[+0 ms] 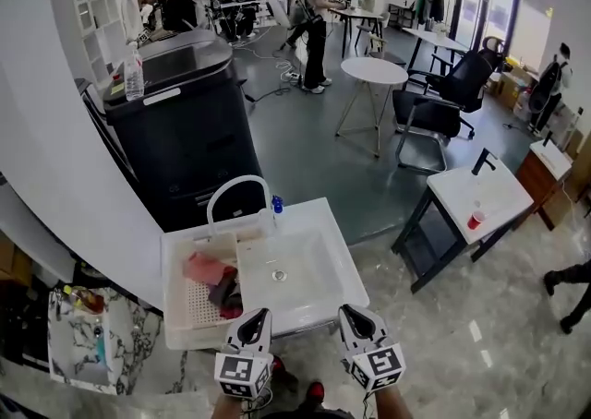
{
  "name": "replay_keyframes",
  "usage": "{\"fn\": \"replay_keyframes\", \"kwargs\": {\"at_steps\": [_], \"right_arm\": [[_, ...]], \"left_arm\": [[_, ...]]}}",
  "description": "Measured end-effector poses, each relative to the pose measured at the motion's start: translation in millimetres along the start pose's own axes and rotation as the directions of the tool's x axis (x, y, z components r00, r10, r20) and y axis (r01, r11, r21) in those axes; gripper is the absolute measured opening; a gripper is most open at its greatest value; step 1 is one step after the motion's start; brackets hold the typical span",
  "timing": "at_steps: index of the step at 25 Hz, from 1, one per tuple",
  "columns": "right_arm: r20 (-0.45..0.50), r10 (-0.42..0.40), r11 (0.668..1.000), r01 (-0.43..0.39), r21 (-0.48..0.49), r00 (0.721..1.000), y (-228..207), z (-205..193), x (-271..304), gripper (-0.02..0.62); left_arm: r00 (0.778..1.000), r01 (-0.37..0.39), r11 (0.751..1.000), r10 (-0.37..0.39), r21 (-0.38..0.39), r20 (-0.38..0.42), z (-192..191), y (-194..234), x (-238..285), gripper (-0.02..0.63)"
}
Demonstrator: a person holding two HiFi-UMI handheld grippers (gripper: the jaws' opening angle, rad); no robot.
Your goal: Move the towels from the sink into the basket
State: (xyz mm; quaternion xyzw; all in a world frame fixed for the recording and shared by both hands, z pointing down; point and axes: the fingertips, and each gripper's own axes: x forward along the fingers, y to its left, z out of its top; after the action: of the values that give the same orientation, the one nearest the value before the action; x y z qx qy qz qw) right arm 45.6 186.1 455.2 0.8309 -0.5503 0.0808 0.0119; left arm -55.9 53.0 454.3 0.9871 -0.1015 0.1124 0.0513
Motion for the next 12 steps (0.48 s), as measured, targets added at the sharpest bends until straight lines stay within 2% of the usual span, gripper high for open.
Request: {"fn": "replay_keyframes", "kwargs": {"at_steps": [12], "right_arm": [[0.001, 0.018, 1.0, -0.018, -0.004, 1.0, -3.0, -12.2, -20.4, 0.044]], "left_arm": [[1.0, -0.023, 1.0, 0.023, 0.007, 0.007, -6.8, -20.8, -10.5, 0.009]]}}
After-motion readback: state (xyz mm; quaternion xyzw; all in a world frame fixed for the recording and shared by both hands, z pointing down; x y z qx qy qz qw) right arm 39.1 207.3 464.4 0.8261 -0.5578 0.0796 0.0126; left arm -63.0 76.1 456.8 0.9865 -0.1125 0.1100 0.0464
